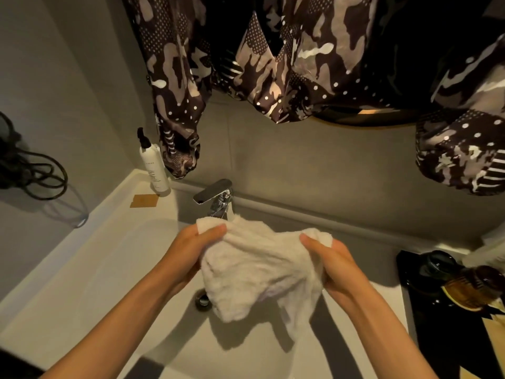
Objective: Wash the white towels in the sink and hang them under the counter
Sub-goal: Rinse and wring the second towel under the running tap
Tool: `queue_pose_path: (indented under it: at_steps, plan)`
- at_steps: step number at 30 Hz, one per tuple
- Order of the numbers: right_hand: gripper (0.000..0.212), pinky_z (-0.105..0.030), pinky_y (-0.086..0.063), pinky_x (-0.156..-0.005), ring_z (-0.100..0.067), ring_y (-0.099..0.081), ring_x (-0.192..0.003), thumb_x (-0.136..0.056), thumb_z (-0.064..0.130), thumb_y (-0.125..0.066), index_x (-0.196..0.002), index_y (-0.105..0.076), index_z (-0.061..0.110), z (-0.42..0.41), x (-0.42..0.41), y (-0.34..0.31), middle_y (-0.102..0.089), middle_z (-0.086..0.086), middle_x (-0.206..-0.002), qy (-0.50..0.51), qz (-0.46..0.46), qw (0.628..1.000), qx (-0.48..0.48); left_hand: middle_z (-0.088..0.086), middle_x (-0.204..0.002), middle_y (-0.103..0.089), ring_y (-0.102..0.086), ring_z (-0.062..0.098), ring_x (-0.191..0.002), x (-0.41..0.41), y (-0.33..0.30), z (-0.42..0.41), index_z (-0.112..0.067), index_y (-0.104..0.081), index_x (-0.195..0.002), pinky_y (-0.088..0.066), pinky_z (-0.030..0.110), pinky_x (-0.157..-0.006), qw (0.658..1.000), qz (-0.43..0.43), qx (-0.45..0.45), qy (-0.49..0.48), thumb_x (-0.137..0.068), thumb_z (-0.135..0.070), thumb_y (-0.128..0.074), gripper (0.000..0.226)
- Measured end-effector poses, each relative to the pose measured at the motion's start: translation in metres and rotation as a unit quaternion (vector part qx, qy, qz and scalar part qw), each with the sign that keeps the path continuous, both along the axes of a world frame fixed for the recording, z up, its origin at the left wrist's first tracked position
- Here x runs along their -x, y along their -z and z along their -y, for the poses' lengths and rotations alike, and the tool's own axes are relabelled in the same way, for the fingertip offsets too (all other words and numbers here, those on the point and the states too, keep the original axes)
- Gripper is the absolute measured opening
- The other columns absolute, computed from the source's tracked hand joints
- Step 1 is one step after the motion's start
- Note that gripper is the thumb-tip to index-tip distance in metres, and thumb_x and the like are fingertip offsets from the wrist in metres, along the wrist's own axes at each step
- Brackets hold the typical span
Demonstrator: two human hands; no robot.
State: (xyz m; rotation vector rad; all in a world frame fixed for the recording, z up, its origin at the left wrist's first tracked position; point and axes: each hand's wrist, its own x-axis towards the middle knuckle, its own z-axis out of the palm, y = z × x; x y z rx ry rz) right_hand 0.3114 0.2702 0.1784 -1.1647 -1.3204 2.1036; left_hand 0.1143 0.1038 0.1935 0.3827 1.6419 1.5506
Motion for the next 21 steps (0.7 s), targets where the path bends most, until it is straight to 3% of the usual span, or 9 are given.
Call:
queue_pose_path:
  at_steps: [4,7,9,13,17,19,21]
  plan:
    - [0.016,-0.038,-0.057,-0.082,-0.024,-0.075,-0.091,-0.091,0.012,-0.066,-0.104,-0.075,0.011,-0.017,-0.025,-0.019,-0.079,-0.009,-0.1,-0.063,0.036,0.992,-0.099,0.021,-0.097,-0.074,-0.072,0.026,-0.083,0.016,0.0,0.01,0.004,-0.071,-0.107,-0.055,0.032,-0.073,0.997,0.042,-0.002,-0.069,-0.093,-0.026,-0.064,0.034]
    - [0.016,-0.032,-0.056,-0.064,-0.022,-0.071,-0.074,-0.09,-0.002,-0.06,-0.09,-0.075,0.003,-0.023,-0.038,-0.025,-0.076,-0.013,-0.083,-0.058,0.001,0.996,-0.072,0.021,-0.095,-0.076,-0.072,0.027,-0.076,0.022,-0.005,0.016,-0.001,-0.073,-0.102,-0.055,0.03,-0.062,0.997,-0.05,0.032,-0.058,-0.092,-0.017,-0.066,0.021]
    - [0.017,-0.028,-0.058,-0.059,-0.022,-0.071,-0.07,-0.089,-0.006,-0.057,-0.091,-0.074,-0.002,-0.027,-0.044,-0.029,-0.076,-0.015,-0.081,-0.037,-0.018,0.998,-0.052,0.02,-0.087,-0.075,-0.068,0.028,-0.074,0.029,-0.009,0.019,0.0,-0.074,-0.096,-0.053,0.033,-0.062,0.994,-0.089,0.041,-0.048,-0.086,-0.015,-0.073,0.018]
    - [0.018,-0.025,-0.06,-0.063,-0.024,-0.074,-0.077,-0.089,0.0,-0.062,-0.101,-0.076,0.0,-0.03,-0.052,-0.04,-0.078,-0.019,-0.092,-0.014,-0.007,0.992,-0.125,0.011,-0.091,-0.08,-0.073,0.025,-0.082,0.044,-0.028,0.023,-0.008,-0.078,-0.096,-0.061,0.039,-0.076,0.988,-0.131,0.074,-0.019,-0.081,-0.016,-0.077,0.017]
    - [0.018,-0.037,-0.057,-0.068,-0.03,-0.069,-0.074,-0.086,0.014,-0.073,-0.093,-0.076,-0.001,-0.032,-0.056,-0.043,-0.074,-0.029,-0.086,0.062,0.033,0.975,-0.211,0.0,-0.08,-0.08,-0.075,0.02,-0.075,0.059,-0.043,0.027,-0.007,-0.072,-0.093,-0.064,0.031,-0.068,0.98,-0.162,0.109,0.022,-0.079,-0.009,-0.077,0.015]
    - [0.024,-0.044,-0.052,-0.068,-0.028,-0.059,-0.069,-0.082,0.023,-0.078,-0.084,-0.075,-0.001,-0.032,-0.059,-0.047,-0.066,-0.039,-0.086,0.086,0.057,0.957,-0.272,0.004,-0.077,-0.079,-0.075,0.024,-0.079,0.061,-0.047,0.028,-0.004,-0.068,-0.103,-0.064,0.03,-0.068,0.98,-0.165,0.104,0.029,-0.078,-0.006,-0.076,0.026]
    - [0.017,-0.047,-0.055,-0.068,-0.03,-0.061,-0.067,-0.081,0.026,-0.079,-0.077,-0.078,0.01,-0.031,-0.062,-0.051,-0.07,-0.029,-0.079,0.096,0.069,0.937,-0.327,0.011,-0.083,-0.078,-0.075,0.023,-0.081,0.062,-0.05,0.03,-0.016,-0.06,-0.125,-0.063,0.032,-0.074,0.986,-0.153,0.056,0.047,-0.073,-0.004,-0.078,0.057]
